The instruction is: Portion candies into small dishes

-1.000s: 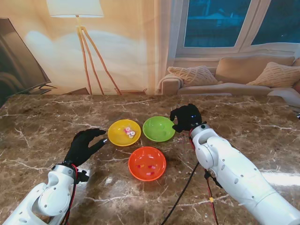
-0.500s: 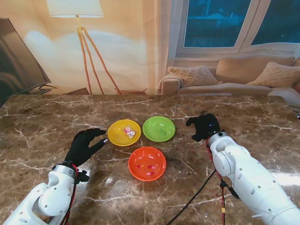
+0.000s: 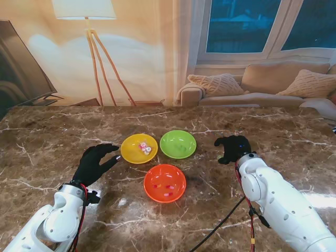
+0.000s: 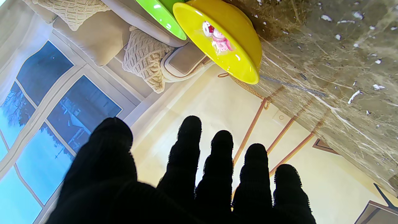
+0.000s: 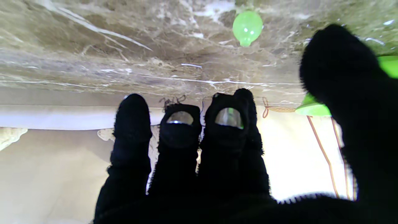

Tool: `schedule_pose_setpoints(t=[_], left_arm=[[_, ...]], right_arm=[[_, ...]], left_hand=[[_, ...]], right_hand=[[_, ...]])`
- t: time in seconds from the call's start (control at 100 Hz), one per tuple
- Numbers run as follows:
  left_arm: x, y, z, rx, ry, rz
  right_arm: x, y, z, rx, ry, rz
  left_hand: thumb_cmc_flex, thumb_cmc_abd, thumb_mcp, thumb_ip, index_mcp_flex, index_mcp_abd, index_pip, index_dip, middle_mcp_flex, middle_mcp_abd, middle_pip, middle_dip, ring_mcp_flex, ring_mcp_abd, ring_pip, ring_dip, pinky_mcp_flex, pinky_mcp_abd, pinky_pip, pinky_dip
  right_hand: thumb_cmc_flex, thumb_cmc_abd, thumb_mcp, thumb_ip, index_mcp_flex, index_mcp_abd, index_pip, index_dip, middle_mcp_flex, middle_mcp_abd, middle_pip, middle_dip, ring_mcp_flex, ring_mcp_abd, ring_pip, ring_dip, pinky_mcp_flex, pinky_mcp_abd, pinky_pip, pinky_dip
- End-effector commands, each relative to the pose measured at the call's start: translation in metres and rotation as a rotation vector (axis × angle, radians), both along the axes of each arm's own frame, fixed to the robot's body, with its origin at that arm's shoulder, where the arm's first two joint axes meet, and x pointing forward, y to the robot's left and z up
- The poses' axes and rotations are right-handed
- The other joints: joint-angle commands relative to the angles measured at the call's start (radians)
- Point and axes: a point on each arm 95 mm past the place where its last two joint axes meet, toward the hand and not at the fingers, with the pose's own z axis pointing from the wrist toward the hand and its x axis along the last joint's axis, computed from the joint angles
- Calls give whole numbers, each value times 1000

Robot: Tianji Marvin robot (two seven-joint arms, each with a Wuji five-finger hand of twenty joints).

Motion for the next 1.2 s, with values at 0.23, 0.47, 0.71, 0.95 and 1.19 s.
schedule_pose_setpoints(t=[0.23, 0.47, 0.71, 0.95, 1.19], left_arm=[[-2, -1, -2, -1, 7, 1], [-1, -1, -3, 1, 10, -2], [-1, -1, -3, 2, 12, -4], [-2, -2, -3, 2, 14, -6], [-2, -3, -3, 2, 19, -12]], right_arm=[[-5, -1, -9, 13, 30, -14], [-6, -3, -10, 19, 43, -12], [-6, -3, -12, 13, 58, -8], [-5, -6, -20, 8, 70, -18], [1, -10, -29, 10, 55, -35]], left_hand=[[2, 48, -24, -9, -7, -8, -4, 18, 12, 13, -2, 9, -6, -9, -16, 8, -18, -14, -33, 13], [2, 48, -24, -10, -6, -7, -3, 18, 12, 13, -2, 9, -6, -8, -16, 8, -18, -14, -34, 13], [2, 48, -24, -10, -7, -7, -3, 18, 12, 14, -2, 9, -7, -8, -16, 7, -18, -15, -35, 13], [1, 49, -25, -10, -6, -9, -3, 18, 13, 14, -3, 9, -6, -10, -16, 8, -18, -15, -36, 13], [2, 48, -24, -10, -4, -7, -3, 18, 12, 14, -3, 8, -6, -8, -16, 8, -18, -14, -36, 13]], right_hand=[[-73, -15, 39, -13, -35, 24, 25, -13, 18, -24, 21, -1, 4, -40, 9, 18, -5, 1, -5, -3], [-57, -16, 44, -11, -19, 9, 40, -12, 30, -17, 24, -4, 12, -36, 12, 17, -1, 4, -1, 0], [51, 51, 5, 12, 14, -8, 63, -14, 61, -15, 27, -8, 40, -33, 22, 15, 22, 8, 12, 2], [106, 61, 0, 24, 51, -36, 80, -11, 92, -11, 33, -7, 64, -31, 31, 14, 38, 12, 24, 2], [136, 65, -10, 31, 91, -67, 108, -3, 119, -2, 39, -6, 83, -30, 44, 12, 49, 12, 38, 2]])
